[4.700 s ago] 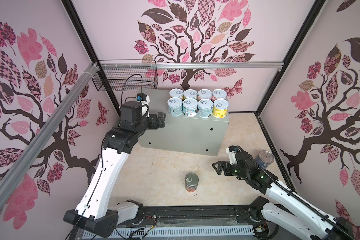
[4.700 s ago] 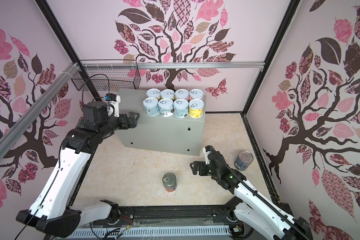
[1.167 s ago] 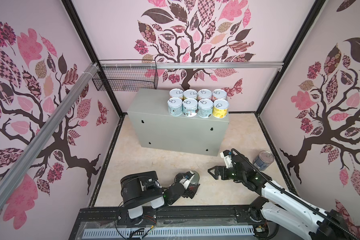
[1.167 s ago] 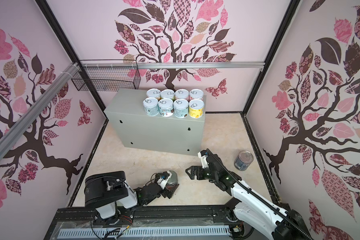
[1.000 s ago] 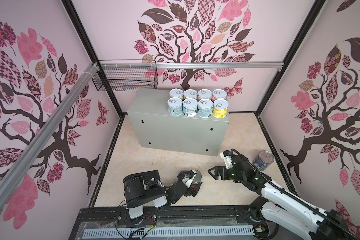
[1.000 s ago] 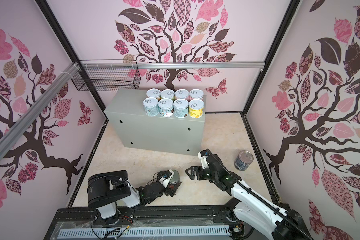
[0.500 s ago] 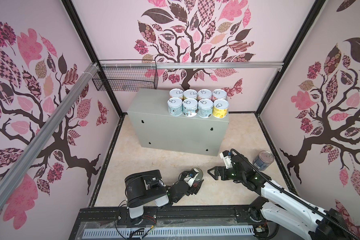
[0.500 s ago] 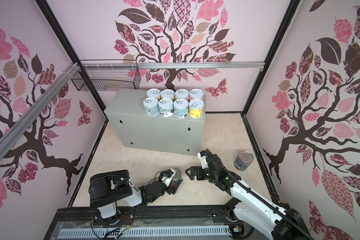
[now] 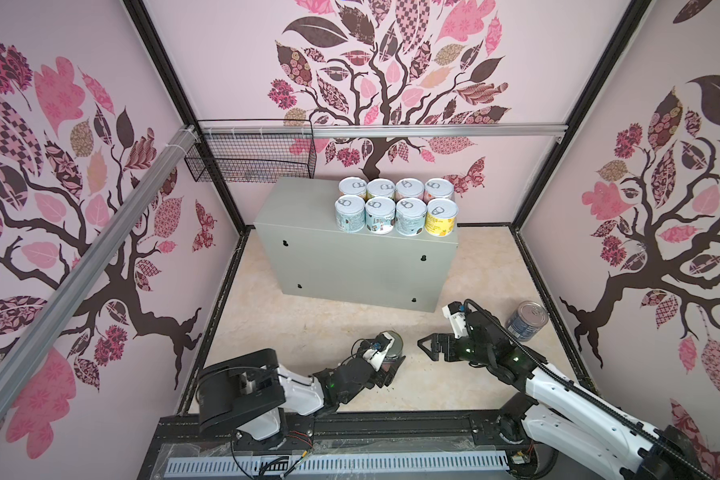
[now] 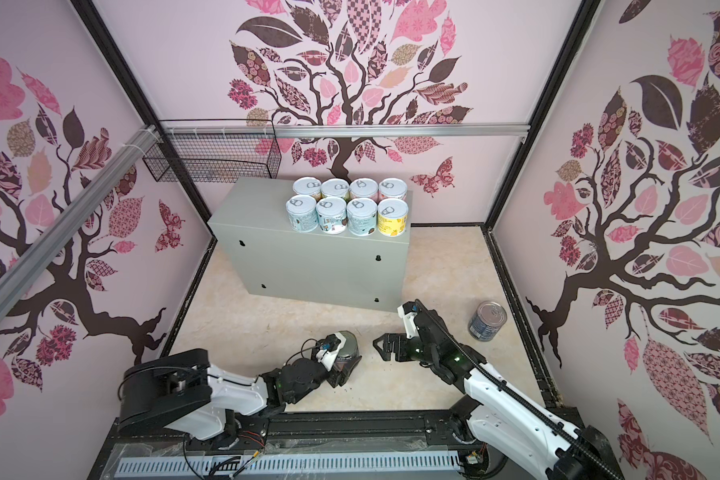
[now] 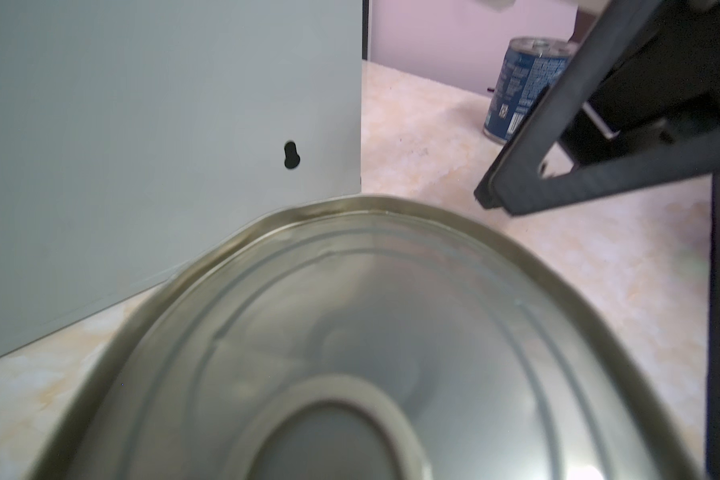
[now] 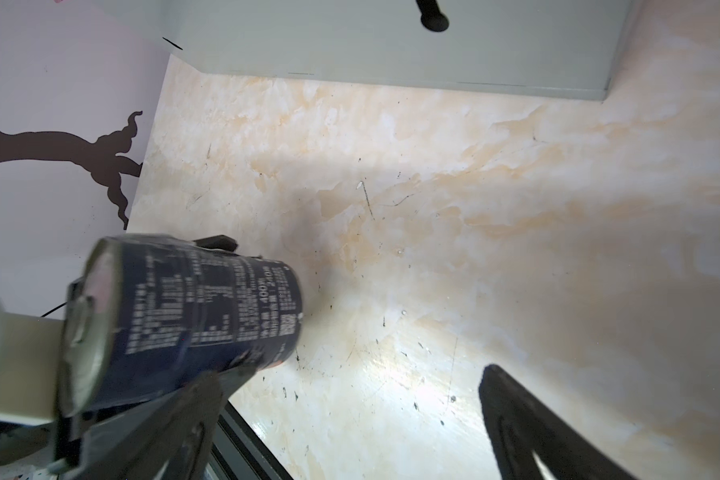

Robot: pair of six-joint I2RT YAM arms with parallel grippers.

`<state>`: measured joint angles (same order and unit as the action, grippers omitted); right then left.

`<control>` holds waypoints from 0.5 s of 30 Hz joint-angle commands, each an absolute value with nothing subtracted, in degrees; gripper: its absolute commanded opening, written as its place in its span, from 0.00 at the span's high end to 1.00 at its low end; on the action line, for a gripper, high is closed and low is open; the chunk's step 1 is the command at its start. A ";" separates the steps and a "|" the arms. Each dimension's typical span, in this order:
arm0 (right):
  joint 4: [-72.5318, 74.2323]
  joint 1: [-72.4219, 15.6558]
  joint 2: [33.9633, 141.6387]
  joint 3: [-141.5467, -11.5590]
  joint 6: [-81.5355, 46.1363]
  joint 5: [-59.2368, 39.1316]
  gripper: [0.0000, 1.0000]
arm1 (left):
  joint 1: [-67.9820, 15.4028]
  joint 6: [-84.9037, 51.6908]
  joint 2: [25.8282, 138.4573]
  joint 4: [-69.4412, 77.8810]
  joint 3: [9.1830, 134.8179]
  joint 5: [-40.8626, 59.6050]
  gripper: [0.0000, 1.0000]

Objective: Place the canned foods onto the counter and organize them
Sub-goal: 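Lift the dark can with the left gripper toward the cabinet top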

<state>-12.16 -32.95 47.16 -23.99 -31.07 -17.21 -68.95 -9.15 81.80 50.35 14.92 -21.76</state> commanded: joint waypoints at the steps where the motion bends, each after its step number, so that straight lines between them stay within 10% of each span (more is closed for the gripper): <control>1: -14.57 -33.25 46.08 -26.34 -30.72 -15.19 0.00 | -69.02 -10.64 71.49 41.78 16.64 -21.71 0.26; 15: -16.61 -41.17 49.50 -29.02 -31.47 -5.85 0.00 | -68.97 -8.70 27.61 -7.09 27.21 -24.78 0.27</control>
<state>-15.68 -37.60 48.23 -25.85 -31.07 -10.52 -68.95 -9.15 31.83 0.80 20.29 -22.13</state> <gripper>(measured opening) 0.999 0.757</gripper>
